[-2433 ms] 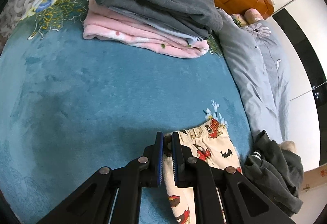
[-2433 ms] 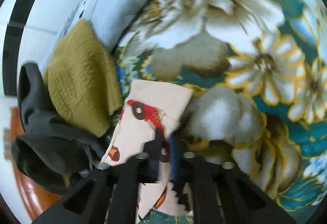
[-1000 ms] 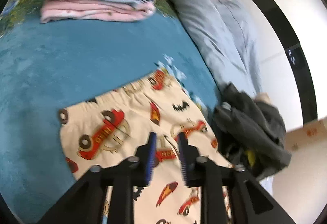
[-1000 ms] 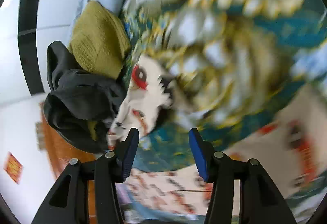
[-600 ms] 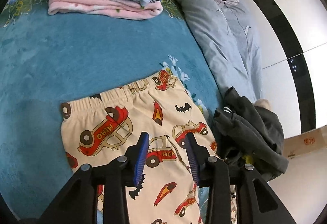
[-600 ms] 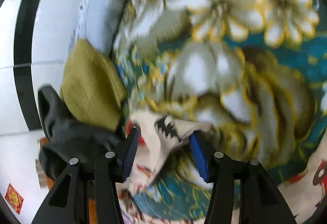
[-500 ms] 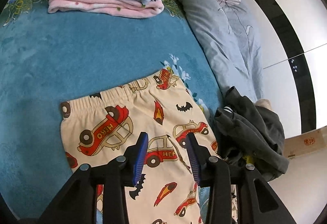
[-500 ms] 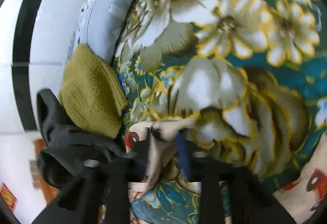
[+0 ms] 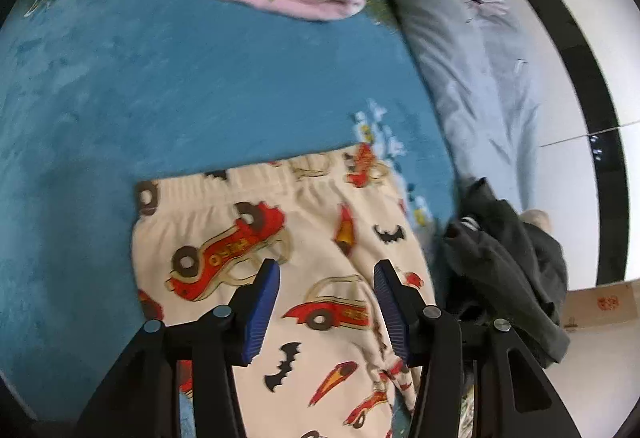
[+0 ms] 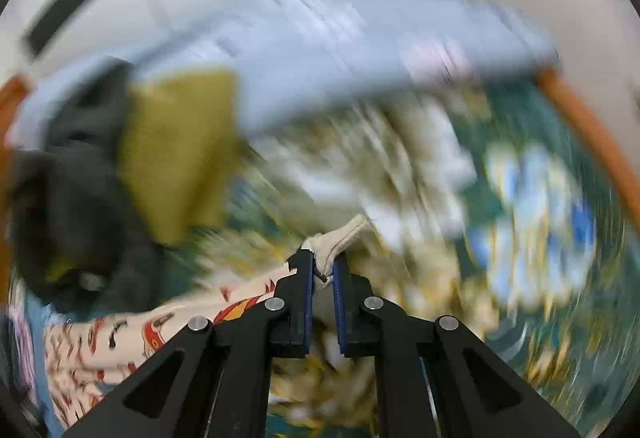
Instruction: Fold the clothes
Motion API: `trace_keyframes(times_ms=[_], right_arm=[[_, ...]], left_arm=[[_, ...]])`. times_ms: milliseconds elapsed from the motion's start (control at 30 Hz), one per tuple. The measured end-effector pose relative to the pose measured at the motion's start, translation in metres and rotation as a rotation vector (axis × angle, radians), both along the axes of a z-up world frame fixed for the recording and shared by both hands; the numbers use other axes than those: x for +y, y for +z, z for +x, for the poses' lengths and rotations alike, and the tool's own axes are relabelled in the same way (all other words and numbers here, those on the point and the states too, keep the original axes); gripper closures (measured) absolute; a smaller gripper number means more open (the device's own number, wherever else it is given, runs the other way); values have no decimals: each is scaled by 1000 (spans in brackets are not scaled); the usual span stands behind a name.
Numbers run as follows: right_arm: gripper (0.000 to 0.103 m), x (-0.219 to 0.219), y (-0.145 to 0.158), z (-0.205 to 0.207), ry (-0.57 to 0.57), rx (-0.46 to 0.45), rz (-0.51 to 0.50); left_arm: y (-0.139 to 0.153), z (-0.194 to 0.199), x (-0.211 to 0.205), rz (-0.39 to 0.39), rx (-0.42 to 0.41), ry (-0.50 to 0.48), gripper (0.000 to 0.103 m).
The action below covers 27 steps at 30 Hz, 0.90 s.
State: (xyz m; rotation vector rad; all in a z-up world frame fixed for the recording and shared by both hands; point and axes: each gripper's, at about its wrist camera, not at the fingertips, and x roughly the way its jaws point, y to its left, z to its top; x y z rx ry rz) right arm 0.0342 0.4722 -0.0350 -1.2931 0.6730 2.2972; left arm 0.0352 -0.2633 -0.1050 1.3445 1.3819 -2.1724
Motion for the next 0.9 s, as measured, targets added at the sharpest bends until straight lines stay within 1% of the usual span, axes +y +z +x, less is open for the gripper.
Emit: trace_keyframes(times_ms=[33,100,167,200,267,367,500,633,700,733,800,900], right_arm=[[94,4,-12,3,-33,-26,-34],[94,12,-31,9,-89,-72,-95],[94,13,-21,4,-78,-50,-106],[94,13,-9,-3,-62,-17,-111],[94,8,13,-14,-23,36,-102],[94,11,5,-11,-23,11,-89],[94,14,-5,-7,-22,-23,-71],[94,18,-16,-2,-22,-57,-54],[94,20,-29,2,-53,-79,-80],[94,19,-30,1,-54,-84,-79],[94,16,-27,-6,-27,-83,-58],[90,15,-15,-12,21,-67,-48]], left_arm=[[-2,1,-2,-1,-16,7,50],[-2,7,-9,-7,-29,58,49],[-4,14,-17,15,-19,122,44],[-6,15,-18,24,-21,132,44],[-8,15,-20,33,-29,138,43],[-7,15,-21,26,-31,130,43],[-5,23,-29,30,-12,164,42],[-4,17,-28,-1,-43,145,41],[-3,14,-27,-16,-58,134,41],[-3,12,-27,-24,-66,129,41],[1,16,-32,-45,-61,145,40],[-7,24,-44,-12,-105,219,40]])
